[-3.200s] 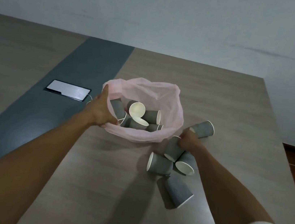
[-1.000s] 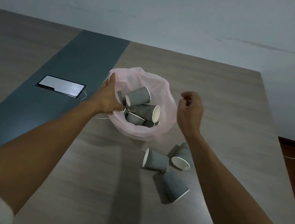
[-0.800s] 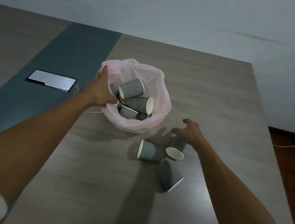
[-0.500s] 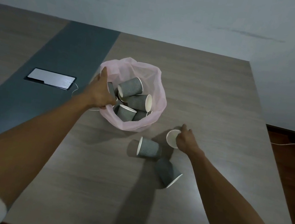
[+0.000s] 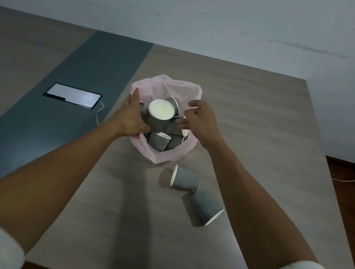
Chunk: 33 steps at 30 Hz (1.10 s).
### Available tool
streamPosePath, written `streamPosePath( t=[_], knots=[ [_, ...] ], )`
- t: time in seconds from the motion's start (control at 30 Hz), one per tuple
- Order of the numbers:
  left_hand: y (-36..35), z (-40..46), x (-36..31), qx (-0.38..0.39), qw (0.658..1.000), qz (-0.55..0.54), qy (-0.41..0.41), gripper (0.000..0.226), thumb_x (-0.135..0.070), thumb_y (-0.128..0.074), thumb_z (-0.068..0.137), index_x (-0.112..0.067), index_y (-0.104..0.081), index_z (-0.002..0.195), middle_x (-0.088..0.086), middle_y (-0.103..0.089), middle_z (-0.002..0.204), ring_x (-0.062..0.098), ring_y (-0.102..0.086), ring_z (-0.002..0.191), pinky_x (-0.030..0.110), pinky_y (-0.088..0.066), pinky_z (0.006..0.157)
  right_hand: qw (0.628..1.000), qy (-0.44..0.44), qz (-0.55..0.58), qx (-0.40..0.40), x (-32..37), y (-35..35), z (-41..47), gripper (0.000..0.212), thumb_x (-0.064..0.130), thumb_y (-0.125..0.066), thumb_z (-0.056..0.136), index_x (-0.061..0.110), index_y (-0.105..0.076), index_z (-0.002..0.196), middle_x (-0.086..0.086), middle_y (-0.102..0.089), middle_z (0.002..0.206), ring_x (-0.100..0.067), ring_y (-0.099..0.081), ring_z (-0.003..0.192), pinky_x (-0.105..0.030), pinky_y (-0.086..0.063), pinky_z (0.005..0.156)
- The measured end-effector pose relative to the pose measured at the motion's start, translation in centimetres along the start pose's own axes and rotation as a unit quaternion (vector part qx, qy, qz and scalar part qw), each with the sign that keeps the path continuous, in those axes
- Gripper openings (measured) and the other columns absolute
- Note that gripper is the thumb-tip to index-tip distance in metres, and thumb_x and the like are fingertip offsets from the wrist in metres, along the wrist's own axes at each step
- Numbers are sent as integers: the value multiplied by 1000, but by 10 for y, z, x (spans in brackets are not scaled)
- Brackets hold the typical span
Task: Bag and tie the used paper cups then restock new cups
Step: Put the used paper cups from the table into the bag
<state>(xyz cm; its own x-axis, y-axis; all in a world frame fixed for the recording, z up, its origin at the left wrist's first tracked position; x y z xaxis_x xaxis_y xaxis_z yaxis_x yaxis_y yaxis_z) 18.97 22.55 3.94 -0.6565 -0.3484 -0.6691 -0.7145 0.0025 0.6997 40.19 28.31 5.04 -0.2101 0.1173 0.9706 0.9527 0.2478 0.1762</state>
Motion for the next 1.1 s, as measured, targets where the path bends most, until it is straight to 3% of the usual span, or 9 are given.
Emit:
streamPosePath(
  t=[0.1,0.17,0.3,0.47,0.7,0.8,0.87,0.97,1.1],
  knots=[
    [-4,-7,4,-2,1000,-22,3,135,-11,-87,66,-31,7,161,-1,-23,157,37,-52,119,40,-62,52,999,2,-37,12,-9,8,-12,16,5,-53,85,-4,-64,91,-14,-69,74,-29,-70,61,-40,-57,51],
    [-6,-13,9,-9,1000,-16,4,134,-11,-88,66,-30,5,161,1,-23,157,37,-50,122,43,-62,52,980,-27,-101,168,-24,-4,-29,18,9,-55,78,0,-70,76,-17,-71,76,-27,-68,57,-32,-49,46],
    [-10,-20,17,-28,1000,-12,1,130,-7,-87,67,-30,1,160,5,-22,159,41,-49,124,37,-60,46,840,-113,-354,395,-84,-29,-69,42,5,-54,82,14,-72,118,-11,-74,87,-27,-71,64,-28,-56,50],
    [-15,-33,26,-25,1000,-9,8,133,-5,-84,68,-35,8,160,-1,-15,163,44,-51,123,46,-63,53,708,61,-628,318,-136,-49,-81,52,23,-60,95,31,-49,146,-5,-55,143,-30,-58,127,-39,-48,99],
    [-13,-40,39,-27,999,-22,19,136,-4,-83,67,-36,11,160,-9,-8,166,40,-52,121,45,-63,52,596,167,-741,259,-107,-47,-84,29,20,-60,96,12,-60,124,-9,-67,122,-31,-68,110,-37,-51,85],
    [-14,-40,42,-30,999,-21,17,137,-6,-83,66,-37,12,159,-10,-8,165,40,-51,122,45,-63,51,627,118,-713,292,-49,-29,-71,30,22,-64,91,7,-65,117,-13,-68,114,-33,-68,98,-36,-52,80],
    [-15,-41,42,-28,999,-18,19,138,-7,-84,66,-36,14,159,-11,-6,166,41,-50,124,45,-63,52,704,91,-640,295,5,-12,-60,21,28,-68,84,14,-74,99,-7,-71,99,-27,-65,87,-32,-54,74],
    [-16,-41,38,-25,999,-22,15,137,-9,-85,67,-36,13,159,-7,-10,165,41,-50,122,48,-62,53,854,150,-468,169,78,12,-45,11,32,-61,81,23,-66,75,8,-64,78,-17,-59,74,-27,-42,59],
    [-14,-41,28,-25,1000,-4,12,136,-9,-85,69,-31,13,160,-1,-15,165,41,-49,127,49,-63,59,915,197,-352,19,72,-3,-32,10,22,-57,84,16,-64,84,-2,-67,80,-24,-59,73,-31,-45,61]
  ],
)
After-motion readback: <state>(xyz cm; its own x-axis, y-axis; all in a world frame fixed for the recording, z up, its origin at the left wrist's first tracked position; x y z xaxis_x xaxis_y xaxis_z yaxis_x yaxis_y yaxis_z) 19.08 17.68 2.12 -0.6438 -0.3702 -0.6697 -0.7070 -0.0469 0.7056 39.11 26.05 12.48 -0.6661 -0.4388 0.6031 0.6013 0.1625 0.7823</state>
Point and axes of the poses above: each hand's wrist, its own z-axis towards the middle knuckle, its own y-axis out of the back of the hand, x = y × z, the point moved 7 cm from there along z, towards the middle knuckle
